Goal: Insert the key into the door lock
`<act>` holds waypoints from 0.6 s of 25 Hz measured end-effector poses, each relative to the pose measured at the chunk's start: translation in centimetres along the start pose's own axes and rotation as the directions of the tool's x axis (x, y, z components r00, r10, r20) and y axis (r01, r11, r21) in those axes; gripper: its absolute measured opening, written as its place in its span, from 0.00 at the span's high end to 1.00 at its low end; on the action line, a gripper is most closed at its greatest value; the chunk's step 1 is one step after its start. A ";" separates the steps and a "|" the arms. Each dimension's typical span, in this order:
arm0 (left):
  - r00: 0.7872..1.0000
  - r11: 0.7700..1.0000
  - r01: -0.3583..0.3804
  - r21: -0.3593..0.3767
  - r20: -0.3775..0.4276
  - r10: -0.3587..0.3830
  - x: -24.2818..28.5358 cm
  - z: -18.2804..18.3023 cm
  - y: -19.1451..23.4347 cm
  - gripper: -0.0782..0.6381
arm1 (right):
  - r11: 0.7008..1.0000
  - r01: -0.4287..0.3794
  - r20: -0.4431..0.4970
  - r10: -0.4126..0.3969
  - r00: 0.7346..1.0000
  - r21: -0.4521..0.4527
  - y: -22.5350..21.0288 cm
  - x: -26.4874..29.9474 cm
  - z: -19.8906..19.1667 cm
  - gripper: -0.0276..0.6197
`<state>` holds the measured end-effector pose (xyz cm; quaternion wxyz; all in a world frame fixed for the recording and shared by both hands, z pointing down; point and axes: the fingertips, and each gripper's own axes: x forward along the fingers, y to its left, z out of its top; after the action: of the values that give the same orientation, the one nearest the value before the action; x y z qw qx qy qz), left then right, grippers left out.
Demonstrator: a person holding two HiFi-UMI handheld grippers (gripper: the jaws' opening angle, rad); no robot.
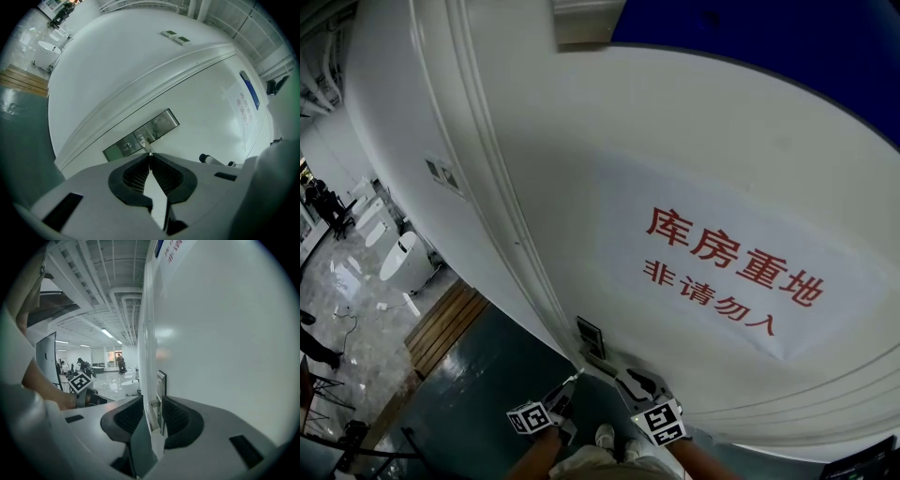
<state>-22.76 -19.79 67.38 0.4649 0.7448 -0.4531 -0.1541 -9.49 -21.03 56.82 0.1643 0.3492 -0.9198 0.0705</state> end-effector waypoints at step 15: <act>0.998 0.987 0.056 -0.151 -0.021 -0.060 3.1 1.0 4.8 0.85 | 0.997 0.072 0.036 -0.072 0.997 0.018 -0.9 3.4 0.8 0.77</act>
<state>-24.27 -23.57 71.45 0.5207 0.7225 -0.4125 -0.1915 -11.52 -24.03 57.28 0.1471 0.3847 -0.9089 0.0657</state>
